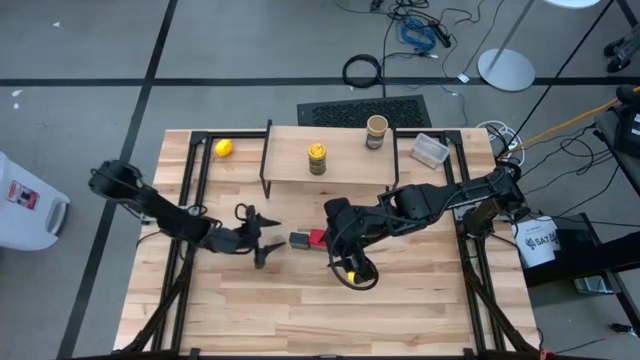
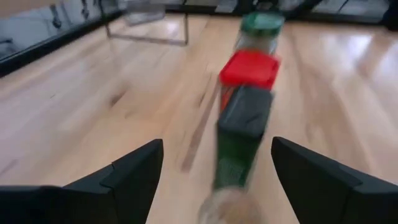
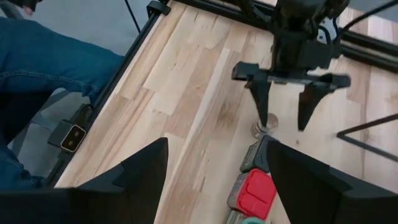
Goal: Shelf spices
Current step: Remove the transparent seasoning bottle from the shelf
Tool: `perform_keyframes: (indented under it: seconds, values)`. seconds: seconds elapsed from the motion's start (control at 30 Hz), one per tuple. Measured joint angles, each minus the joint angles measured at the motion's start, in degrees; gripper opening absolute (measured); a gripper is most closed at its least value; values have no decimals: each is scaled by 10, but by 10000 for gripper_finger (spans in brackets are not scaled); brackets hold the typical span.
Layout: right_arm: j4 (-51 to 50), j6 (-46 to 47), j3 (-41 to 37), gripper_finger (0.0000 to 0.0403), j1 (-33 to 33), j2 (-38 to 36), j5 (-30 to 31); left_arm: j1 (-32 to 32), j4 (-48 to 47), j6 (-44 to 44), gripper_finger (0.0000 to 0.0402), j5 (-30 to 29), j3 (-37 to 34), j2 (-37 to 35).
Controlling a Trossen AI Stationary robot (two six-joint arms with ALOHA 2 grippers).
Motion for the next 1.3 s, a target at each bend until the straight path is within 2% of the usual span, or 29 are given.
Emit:
perform_keyframes:
  seconds: [0.1, 0.2, 0.3, 0.57, 0.8, 1.1, 1.3]
  values:
    - [-13, 6, 0, 258, 0, 0, 0, 0, -108, -46, 309, 2, 0, -51]
    - [-26, 15, 0, 258, 0, 0, 0, -1, -198, -92, 309, 34, 0, -97]
    - [-36, 21, 0, 258, 0, 0, 0, -10, -238, -114, 308, 57, 0, -139]
    - [-39, 21, 0, 258, 0, 0, 0, -26, -299, -116, 277, 46, 0, -219]
    - [-39, 23, 0, 258, 0, 0, 0, -48, -439, -192, 245, 90, 0, -254]
    - [-31, 17, 0, 258, -3, 0, 0, -60, -410, -205, 163, 80, 0, -203]
    - [-31, 17, 0, 258, -6, 0, 1, -60, -335, -178, 104, 85, 0, -150]
